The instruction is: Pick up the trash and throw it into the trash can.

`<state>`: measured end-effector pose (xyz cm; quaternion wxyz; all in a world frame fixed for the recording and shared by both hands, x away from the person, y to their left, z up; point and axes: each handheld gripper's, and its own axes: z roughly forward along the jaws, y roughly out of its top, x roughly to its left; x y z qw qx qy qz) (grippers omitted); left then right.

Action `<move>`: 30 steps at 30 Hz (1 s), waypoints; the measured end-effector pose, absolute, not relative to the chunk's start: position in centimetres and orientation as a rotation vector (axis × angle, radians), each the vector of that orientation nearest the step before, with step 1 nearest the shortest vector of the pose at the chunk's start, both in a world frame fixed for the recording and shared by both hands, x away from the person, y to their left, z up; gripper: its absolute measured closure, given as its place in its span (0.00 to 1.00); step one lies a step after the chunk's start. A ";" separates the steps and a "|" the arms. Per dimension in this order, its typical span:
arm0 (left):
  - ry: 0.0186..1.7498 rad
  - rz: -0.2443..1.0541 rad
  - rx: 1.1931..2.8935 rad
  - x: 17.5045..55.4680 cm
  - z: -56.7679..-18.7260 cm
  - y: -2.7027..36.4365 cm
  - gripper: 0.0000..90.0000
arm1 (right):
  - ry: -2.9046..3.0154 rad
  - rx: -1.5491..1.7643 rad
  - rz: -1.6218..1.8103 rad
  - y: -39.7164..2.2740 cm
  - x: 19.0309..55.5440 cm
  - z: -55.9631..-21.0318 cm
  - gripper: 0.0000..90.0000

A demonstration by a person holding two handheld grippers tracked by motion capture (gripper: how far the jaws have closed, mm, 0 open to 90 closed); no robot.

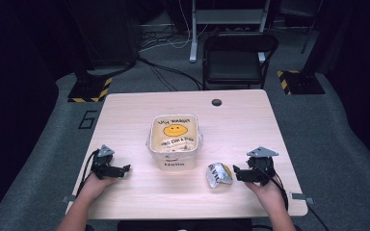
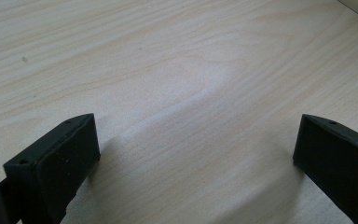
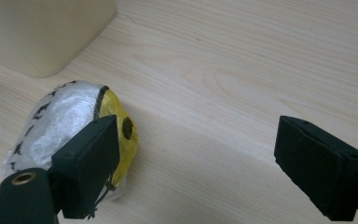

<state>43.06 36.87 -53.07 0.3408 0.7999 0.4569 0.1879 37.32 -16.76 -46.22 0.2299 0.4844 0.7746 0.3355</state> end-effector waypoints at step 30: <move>1.188 0.489 2.082 43.1 -53.1 36.9 0.00 | 2.254 1.230 0.970 -11.2 37.5 -46.2 0.07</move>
